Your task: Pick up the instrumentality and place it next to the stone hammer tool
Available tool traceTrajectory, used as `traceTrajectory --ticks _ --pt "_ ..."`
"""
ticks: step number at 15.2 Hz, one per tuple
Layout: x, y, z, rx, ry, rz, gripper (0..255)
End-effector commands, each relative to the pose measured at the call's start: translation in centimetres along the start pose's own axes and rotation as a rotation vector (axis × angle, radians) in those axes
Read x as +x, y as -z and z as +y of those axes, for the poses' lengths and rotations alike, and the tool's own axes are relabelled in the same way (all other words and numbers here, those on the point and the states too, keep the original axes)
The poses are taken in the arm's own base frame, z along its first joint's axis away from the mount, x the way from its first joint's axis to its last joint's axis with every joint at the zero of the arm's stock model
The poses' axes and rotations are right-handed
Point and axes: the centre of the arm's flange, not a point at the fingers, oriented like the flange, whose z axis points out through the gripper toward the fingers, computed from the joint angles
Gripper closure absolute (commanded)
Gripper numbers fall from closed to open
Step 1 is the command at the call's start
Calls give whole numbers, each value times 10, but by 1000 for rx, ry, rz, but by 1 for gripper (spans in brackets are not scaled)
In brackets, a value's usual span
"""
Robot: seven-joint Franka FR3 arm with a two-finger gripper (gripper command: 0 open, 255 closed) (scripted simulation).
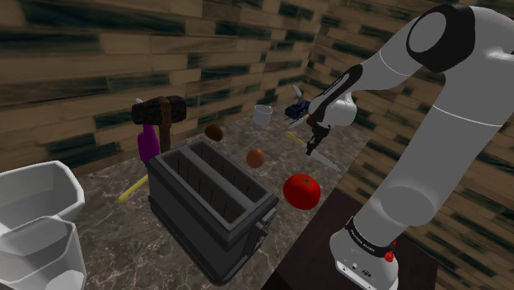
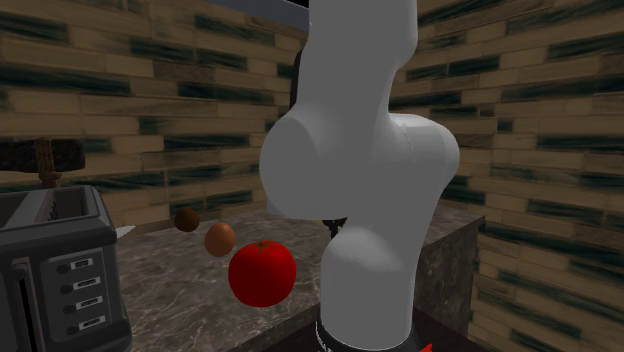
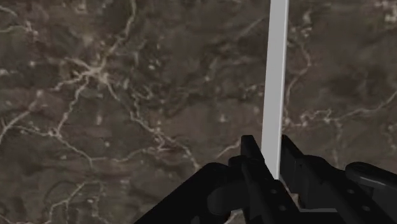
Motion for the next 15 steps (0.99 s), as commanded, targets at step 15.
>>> traceTrajectory --ticks 15 --pt "1 42 0 0 0 0 255"
